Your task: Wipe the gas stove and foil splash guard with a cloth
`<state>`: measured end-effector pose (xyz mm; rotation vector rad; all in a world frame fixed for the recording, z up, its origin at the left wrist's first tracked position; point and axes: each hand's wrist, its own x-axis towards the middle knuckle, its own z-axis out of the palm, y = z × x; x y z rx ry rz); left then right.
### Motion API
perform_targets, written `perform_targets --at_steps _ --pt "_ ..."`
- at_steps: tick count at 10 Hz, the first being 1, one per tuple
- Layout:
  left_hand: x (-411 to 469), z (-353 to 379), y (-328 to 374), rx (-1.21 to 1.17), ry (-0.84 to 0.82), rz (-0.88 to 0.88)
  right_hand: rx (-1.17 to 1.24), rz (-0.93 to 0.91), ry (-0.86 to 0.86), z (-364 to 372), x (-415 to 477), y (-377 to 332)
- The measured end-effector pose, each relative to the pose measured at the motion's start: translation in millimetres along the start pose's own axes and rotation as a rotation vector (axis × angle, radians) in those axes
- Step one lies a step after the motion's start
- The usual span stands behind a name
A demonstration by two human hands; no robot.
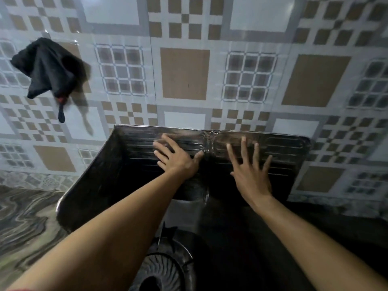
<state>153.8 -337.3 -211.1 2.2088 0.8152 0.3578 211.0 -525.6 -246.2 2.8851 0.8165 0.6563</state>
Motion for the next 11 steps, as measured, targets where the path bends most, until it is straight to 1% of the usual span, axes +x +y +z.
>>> perform_targets --at_steps 1,2,3,4,5,7,8,9,10,11 --pt "-0.3 1.5 -3.7 -0.071 0.085 0.031 0.006 -0.038 0.136 -0.5 0.2 7.1" --pt "26.9 60.8 0.2 -0.156 0.078 0.032 0.003 0.045 0.098 48.6 13.5 24.7" --pt "23.4 65.0 0.1 -0.18 0.116 0.107 -0.027 0.044 0.157 50.4 10.4 23.3" --pt "26.4 62.6 2.4 -0.22 0.15 0.173 0.023 0.061 0.255 39.5 22.9 25.4" --pt "27.8 62.1 4.1 -0.229 0.155 0.186 0.066 0.092 0.248 42.9 25.8 23.0" --pt "30.6 62.2 8.4 -0.212 0.139 0.138 0.125 0.121 0.173 44.9 26.9 16.1" --pt "25.0 53.4 12.0 -0.159 0.143 0.082 0.128 0.119 0.168 32.9 20.3 16.1" --pt "14.1 32.9 20.7 -0.176 0.146 -0.012 0.156 0.146 0.09 -3.4 7.7 18.6" --pt "-7.7 4.7 30.1 -0.254 0.156 0.007 0.225 0.176 0.164 -54.7 -10.4 27.7" --pt "-49.9 -21.9 30.3 -0.282 0.086 0.145 0.35 0.232 0.276 -118.3 -39.5 33.3"
